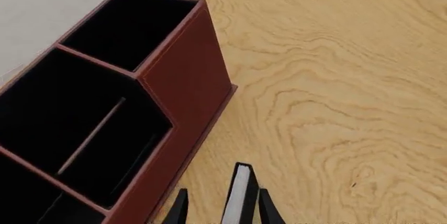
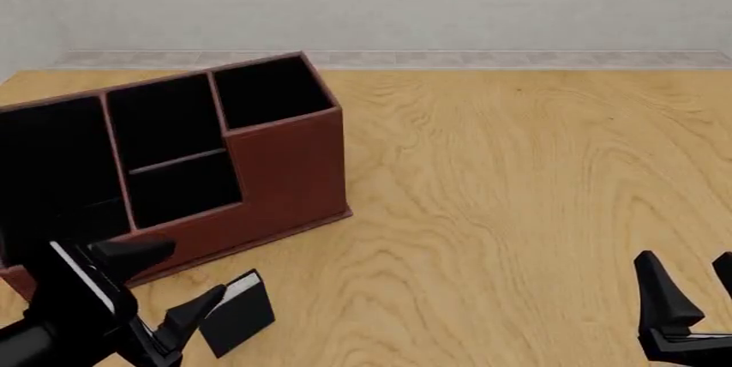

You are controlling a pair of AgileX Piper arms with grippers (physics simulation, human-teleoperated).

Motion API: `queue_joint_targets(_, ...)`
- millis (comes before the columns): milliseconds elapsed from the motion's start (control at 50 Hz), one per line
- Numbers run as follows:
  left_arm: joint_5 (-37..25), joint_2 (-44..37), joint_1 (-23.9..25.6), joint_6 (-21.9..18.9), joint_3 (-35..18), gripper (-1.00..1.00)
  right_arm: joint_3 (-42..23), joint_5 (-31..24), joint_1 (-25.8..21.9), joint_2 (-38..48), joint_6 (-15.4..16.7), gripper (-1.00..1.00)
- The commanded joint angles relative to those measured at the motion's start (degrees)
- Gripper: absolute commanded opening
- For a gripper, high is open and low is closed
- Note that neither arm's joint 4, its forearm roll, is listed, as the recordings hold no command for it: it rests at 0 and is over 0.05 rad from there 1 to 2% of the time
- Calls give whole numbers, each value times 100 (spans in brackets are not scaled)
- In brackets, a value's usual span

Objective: Pick up the book and place it in the left compartment of the caddy.

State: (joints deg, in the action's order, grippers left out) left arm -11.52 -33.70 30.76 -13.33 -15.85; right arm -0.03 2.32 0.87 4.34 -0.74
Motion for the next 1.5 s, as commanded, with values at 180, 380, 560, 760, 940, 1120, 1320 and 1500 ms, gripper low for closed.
queue_joint_targets(180, 556, -602, 14, 21, 229, 100, 1, 18, 41, 24, 20, 100)
queue_joint_targets(380, 922, -919, -7, 19, 355, 100, -1, -2, 61, 6, 13, 100)
queue_joint_targets(560, 1007, -1164, -29, 18, 325, 100, 1, -5, 78, 2, 4, 100)
queue_joint_targets(760, 1302, -1525, -48, -30, 388, 100, -1, -28, 100, -38, -44, 100)
queue_joint_targets(940, 1492, -1768, -34, 10, 447, 100, -1, -58, 102, -71, -71, 100)
queue_joint_targets(1120, 1609, -1886, 3, 62, 507, 100, -3, -119, 112, -140, -98, 100)
queue_joint_targets(1320, 1709, -1991, 30, 102, 563, 100, 1, -94, 113, -116, -104, 100)
queue_joint_targets(1500, 1767, -2057, 61, 129, 601, 100, -1, -100, 112, -117, -89, 100)
